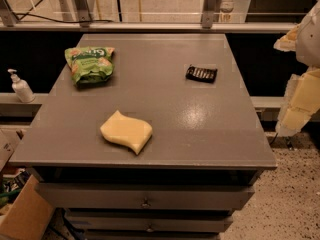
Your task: Move rxbar chocolate near sponge
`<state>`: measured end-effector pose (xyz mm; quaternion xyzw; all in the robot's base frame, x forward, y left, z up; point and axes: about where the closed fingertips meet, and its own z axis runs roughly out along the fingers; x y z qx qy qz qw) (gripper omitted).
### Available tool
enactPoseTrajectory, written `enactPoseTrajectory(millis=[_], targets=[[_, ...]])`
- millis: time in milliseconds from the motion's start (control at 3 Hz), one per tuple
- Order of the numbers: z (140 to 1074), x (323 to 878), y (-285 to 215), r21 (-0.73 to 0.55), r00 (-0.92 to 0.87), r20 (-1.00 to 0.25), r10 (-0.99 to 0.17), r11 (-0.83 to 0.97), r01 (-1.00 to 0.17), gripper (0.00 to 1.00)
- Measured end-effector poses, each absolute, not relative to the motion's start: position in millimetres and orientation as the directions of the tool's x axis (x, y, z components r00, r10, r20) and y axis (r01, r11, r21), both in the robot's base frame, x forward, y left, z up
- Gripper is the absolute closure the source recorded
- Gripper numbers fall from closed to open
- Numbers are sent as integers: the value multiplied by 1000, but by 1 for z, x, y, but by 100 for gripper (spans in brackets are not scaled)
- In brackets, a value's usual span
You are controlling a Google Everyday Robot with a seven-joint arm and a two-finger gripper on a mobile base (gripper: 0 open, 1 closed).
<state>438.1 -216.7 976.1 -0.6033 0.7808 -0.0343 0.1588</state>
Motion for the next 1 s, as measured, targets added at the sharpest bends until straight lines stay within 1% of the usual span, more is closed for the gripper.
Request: enactPoseTrajectory(millis=[667, 1000], targets=[[975, 449, -212, -270, -206, -212, -955, 259, -927, 0], [967, 473, -202, -303, -182, -223, -958, 245, -921, 0]])
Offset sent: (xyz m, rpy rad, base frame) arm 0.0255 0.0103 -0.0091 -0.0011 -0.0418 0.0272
